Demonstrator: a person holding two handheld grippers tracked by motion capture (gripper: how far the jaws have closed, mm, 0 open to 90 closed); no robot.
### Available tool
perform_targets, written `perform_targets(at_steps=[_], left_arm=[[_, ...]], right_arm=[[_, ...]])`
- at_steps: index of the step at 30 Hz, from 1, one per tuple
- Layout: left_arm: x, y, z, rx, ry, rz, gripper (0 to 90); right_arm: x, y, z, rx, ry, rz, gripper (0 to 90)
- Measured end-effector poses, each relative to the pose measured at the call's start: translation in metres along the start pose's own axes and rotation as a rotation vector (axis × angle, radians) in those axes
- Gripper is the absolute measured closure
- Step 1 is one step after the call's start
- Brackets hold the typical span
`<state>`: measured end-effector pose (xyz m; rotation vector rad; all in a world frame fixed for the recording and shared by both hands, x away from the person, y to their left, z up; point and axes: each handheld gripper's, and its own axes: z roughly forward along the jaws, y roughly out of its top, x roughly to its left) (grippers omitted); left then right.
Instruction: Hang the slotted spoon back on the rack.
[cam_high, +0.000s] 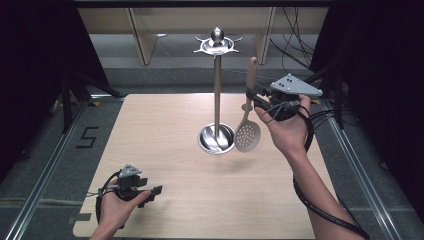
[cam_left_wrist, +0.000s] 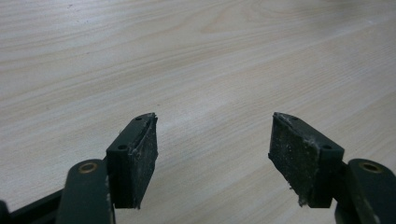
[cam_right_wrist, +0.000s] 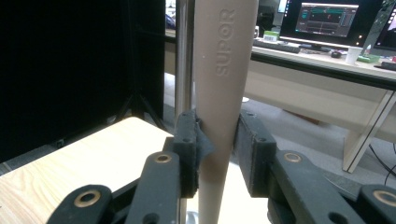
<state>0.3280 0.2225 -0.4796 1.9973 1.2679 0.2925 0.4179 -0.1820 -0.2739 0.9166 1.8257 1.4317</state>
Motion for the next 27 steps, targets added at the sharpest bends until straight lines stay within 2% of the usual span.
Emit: perform_targets(at_steps=[1,2,6,9,10,12,14,23,24,26,27], left_arm=[[0.001,0.0,0.0,0.001,-0.005,0.016,31.6],[0.001,0.0,0.0,0.005,-0.003,0.017,31.6],[0.002,0.0,-0.001,0.012,-0.005,0.029,31.6],[0.001,0.0,0.0,-0.001,-0.004,0.009,31.6],[0.001,0.0,0.0,-0.001,-0.004,0.009,31.6],[0.001,0.0,0.0,0.002,-0.005,0.014,31.6],[0.001,0.0,0.0,0.003,-0.006,0.017,31.6],[0.001,0.0,0.0,0.003,-0.006,0.016,31.6],[0.002,0.0,0.0,0.003,-0.006,0.015,31.7],[0.002,0.0,0.0,0.003,-0.006,0.015,31.6],[0.001,0.0,0.0,0.0,-0.006,0.012,31.6]], right_arm=[[0.0,0.001,0.001,0.003,0.002,-0.005,71.6],[0.001,0.001,0.002,0.007,0.006,0.007,71.6],[0.0,0.003,0.005,0.011,0.003,-0.002,71.6],[0.0,0.004,0.008,0.013,0.002,-0.004,71.6],[0.001,0.004,0.008,0.022,0.003,0.009,71.6],[0.0,0.004,0.01,0.005,0.004,-0.01,71.6],[0.001,0.006,0.012,0.021,0.009,0.006,71.6],[0.0,0.008,0.019,0.024,0.005,0.0,71.6],[0.0,0.009,0.02,0.039,0.013,0.008,71.6],[-0.001,0.009,0.021,0.035,0.011,-0.006,71.6],[-0.001,0.01,0.022,0.041,0.011,0.002,71.6]])
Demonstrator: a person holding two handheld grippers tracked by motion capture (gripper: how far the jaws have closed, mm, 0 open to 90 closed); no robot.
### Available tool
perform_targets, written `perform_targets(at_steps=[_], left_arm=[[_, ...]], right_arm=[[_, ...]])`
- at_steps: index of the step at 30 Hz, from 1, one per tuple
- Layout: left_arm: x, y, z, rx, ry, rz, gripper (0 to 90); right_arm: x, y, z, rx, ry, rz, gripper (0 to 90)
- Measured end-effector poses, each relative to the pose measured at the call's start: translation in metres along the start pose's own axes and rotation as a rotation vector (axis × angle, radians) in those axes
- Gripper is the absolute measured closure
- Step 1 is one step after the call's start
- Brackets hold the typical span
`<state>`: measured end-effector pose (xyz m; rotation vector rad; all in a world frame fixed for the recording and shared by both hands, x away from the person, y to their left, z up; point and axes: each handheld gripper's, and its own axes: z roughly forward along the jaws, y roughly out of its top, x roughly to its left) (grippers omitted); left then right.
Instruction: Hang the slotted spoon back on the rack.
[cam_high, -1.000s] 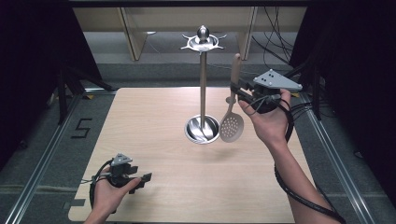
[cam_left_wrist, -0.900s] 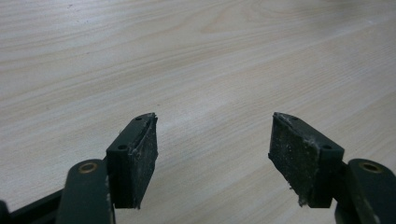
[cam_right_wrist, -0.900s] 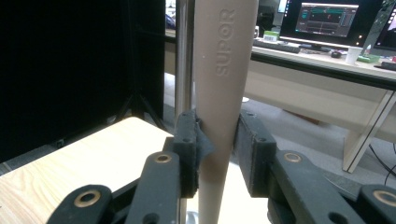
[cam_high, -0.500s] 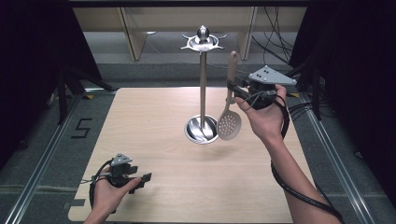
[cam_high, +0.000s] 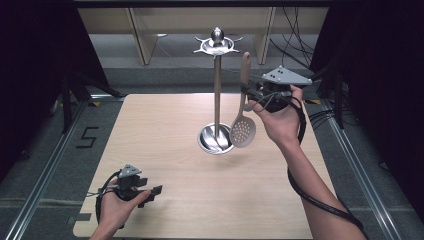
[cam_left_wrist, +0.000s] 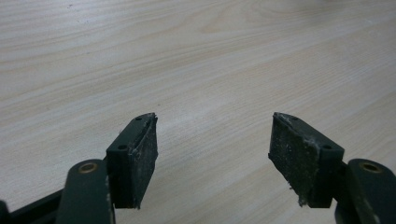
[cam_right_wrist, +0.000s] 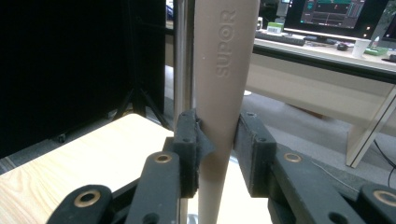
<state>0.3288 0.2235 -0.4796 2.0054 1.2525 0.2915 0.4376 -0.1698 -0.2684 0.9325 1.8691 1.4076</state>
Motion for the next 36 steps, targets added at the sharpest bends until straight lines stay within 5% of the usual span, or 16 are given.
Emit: perform_targets(at_steps=[17,23,24,36], left_arm=[[0.002,0.0,-0.001,0.021,0.0,0.021,31.6],[0.002,0.0,-0.001,0.021,0.0,0.019,31.6],[0.002,0.0,-0.001,0.022,0.0,0.019,31.6],[0.002,0.0,-0.001,0.026,0.0,0.021,31.6]], right_arm=[[-0.005,0.009,0.01,0.012,0.006,-0.03,71.6],[-0.005,0.01,0.012,0.03,0.024,-0.005,71.6],[-0.006,0.01,0.012,0.017,0.016,-0.031,71.6],[-0.007,0.013,0.017,0.051,0.048,0.006,71.5]])
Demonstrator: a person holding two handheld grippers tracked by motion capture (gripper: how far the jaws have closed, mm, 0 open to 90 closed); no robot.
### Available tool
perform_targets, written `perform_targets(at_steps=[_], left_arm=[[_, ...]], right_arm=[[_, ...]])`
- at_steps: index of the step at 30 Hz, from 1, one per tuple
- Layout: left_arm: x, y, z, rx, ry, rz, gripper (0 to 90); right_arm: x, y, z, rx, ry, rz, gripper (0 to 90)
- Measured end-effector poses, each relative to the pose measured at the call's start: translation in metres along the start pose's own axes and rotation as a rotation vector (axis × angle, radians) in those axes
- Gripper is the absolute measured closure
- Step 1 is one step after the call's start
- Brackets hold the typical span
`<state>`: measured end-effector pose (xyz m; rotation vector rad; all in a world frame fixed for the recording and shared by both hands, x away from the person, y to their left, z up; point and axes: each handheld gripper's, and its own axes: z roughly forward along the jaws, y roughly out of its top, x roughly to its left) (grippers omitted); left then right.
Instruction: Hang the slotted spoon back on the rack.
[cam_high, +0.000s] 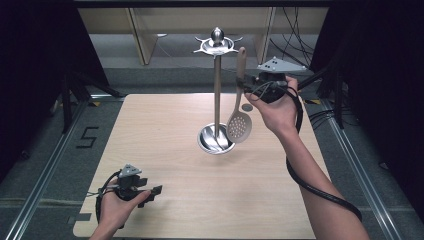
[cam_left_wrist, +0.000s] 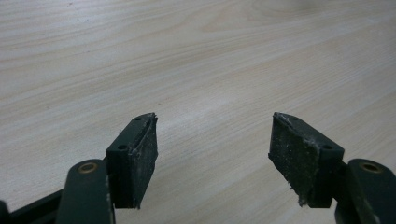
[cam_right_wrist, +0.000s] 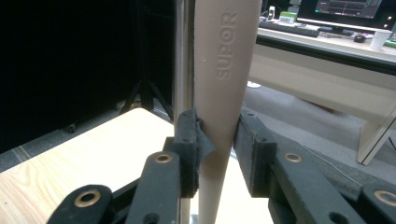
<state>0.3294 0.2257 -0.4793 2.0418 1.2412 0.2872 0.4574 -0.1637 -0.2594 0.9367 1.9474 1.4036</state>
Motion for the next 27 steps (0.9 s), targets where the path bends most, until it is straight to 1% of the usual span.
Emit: perform_targets(at_steps=[1,2,3,8,9,10,11,12,13,14,16,20,21,23,25,26,27], left_arm=[[0.0,0.0,0.0,0.0,0.0,0.001,31.6],[0.0,0.0,0.0,0.0,0.0,0.0,31.6],[0.0001,0.0,0.0,0.0,0.0,0.0,31.6],[0.0001,-0.0001,0.0001,0.002,0.0,0.0,31.6],[0.0,-0.0001,0.0001,0.0,-0.001,-0.001,31.6],[0.0,-0.0001,0.0001,0.0,-0.001,-0.001,31.6],[0.0001,0.0,-0.0003,0.003,-0.002,-0.002,31.6],[0.0001,0.0,-0.0003,0.003,-0.002,-0.002,31.6],[0.0003,0.0,-0.0003,0.003,-0.001,0.001,31.6],[0.0,-0.0001,-0.0002,0.001,-0.002,-0.005,31.6],[0.0002,-0.0001,-0.0003,0.001,-0.001,-0.003,31.6],[0.0004,0.0,-0.0003,0.002,-0.001,-0.002,31.6],[0.0002,-0.0001,-0.0003,0.001,-0.001,-0.004,31.6],[0.0001,-0.0001,-0.0003,-0.001,-0.001,-0.006,31.6],[0.0002,-0.0001,-0.0003,-0.001,-0.001,-0.006,31.6],[0.0001,-0.0002,-0.0002,-0.004,0.0,-0.006,31.6],[0.0,-0.0003,-0.0001,-0.005,0.003,-0.009,31.6]], right_arm=[[-0.0003,0.0005,0.0006,0.0,0.0,-0.004,71.5],[-0.0016,0.001,0.0012,-0.01,-0.004,-0.023,71.5],[-0.0021,0.0015,0.0014,-0.012,-0.006,-0.031,71.5],[-0.0022,0.0028,0.0022,-0.008,-0.002,-0.03,71.5],[-0.0015,0.0027,0.0029,0.0,0.011,-0.014,71.5],[-0.0015,0.0027,0.0029,0.0,0.011,-0.014,71.5],[-0.0029,0.0029,0.0035,-0.004,0.004,-0.033,71.5],[-0.0029,0.0029,0.0035,-0.004,0.004,-0.033,71.5],[-0.0019,0.0027,0.0042,0.004,0.02,-0.014,71.5],[-0.0022,0.0032,0.0043,0.008,0.024,-0.009,71.5],[-0.0023,0.0036,0.0047,0.012,0.023,-0.005,71.5],[-0.0037,0.0043,0.0057,0.01,0.022,-0.016,71.4],[-0.0034,0.0046,0.0062,0.018,0.033,0.001,71.4],[-0.0052,0.0049,0.0074,0.015,0.035,-0.014,71.4],[-0.0043,0.0048,0.0085,0.02,0.045,0.005,71.4],[-0.0043,0.0048,0.0085,0.02,0.045,0.005,71.4],[-0.0049,0.0053,0.0095,0.021,0.044,-0.007,71.4]])
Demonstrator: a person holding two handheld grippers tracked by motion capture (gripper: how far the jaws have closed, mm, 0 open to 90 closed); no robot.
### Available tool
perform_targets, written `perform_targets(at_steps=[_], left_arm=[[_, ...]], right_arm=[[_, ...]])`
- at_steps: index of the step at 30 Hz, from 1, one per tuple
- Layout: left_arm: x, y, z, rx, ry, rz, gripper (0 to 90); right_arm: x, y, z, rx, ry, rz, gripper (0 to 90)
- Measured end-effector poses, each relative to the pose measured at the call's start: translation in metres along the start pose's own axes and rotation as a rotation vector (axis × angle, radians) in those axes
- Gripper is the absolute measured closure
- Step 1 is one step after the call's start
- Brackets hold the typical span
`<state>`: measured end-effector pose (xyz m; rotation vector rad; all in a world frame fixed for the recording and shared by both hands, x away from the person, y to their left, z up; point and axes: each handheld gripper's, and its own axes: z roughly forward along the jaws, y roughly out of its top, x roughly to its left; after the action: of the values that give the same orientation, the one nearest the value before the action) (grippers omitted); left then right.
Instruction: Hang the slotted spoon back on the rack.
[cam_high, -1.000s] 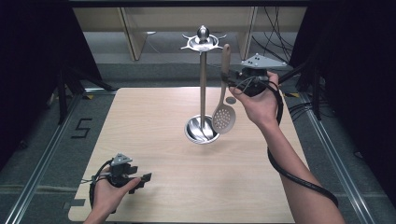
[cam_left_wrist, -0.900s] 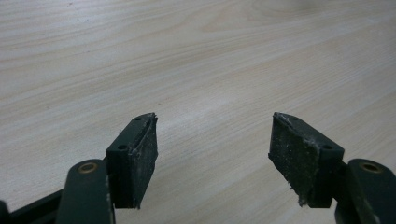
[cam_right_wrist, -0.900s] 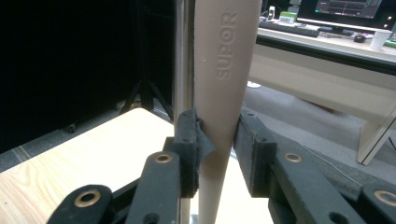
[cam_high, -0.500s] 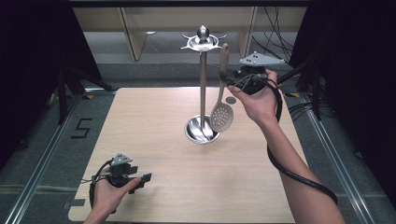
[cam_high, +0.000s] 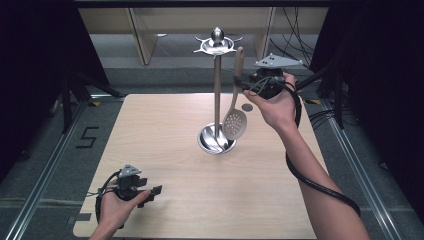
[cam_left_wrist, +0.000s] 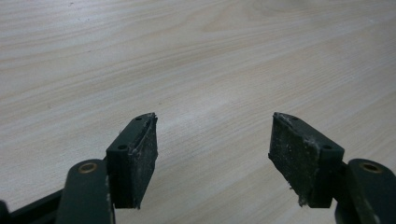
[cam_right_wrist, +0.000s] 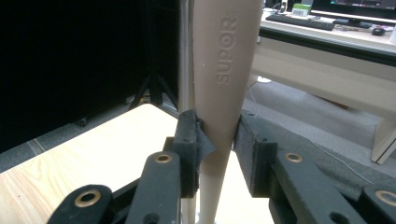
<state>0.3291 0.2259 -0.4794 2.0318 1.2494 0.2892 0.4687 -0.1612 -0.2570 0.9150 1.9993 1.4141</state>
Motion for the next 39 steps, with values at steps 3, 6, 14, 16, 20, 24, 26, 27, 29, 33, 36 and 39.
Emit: perform_targets(at_steps=[3,6,14,16,20,24,26,27,29,33,36,39], left_arm=[[0.0,0.0,0.0,0.002,-0.003,0.002,31.6],[0.0,0.0,0.0,0.002,-0.002,0.0,31.6],[0.0,0.0,0.0,0.0,0.0,0.0,31.6],[0.0,0.0,0.0,-0.001,0.0,-0.001,31.6],[0.0,0.0,-0.001,0.005,-0.002,0.002,31.6],[0.0,0.0,0.0,0.004,-0.003,0.005,31.6],[0.0,0.0,0.0,0.002,-0.002,0.004,31.6],[-0.001,0.0,0.0,0.0,-0.002,0.002,31.6],[-0.001,0.0,0.0,-0.001,-0.003,0.0,31.6],[0.002,0.0,-0.001,0.021,0.004,0.029,31.6],[0.0,-0.001,0.0,0.0,-0.002,0.002,31.6],[-0.001,-0.001,0.0,0.001,0.0,0.001,31.6]], right_arm=[[0.0,0.001,0.0,0.005,0.002,0.001,71.3],[0.001,0.001,0.001,0.011,0.005,0.019,71.3],[0.0,0.0,0.002,-0.003,0.003,0.005,71.0],[0.0,-0.001,0.001,-0.004,0.005,0.004,70.5],[0.0,-0.002,0.0,-0.014,0.012,0.023,66.8],[0.001,-0.006,-0.003,-0.016,0.007,0.014,61.4],[0.0,-0.007,-0.004,-0.023,-0.005,0.006,59.6],[0.0,-0.008,-0.005,-0.023,-0.004,0.024,57.7],[-0.001,-0.009,-0.007,-0.054,-0.021,0.005,53.9],[0.003,-0.015,-0.02,-0.044,-0.012,-0.007,47.9],[0.002,-0.023,-0.03,-0.052,-0.016,-0.013,46.5],[0.002,-0.034,-0.042,-0.044,-0.019,-0.018,45.0]])
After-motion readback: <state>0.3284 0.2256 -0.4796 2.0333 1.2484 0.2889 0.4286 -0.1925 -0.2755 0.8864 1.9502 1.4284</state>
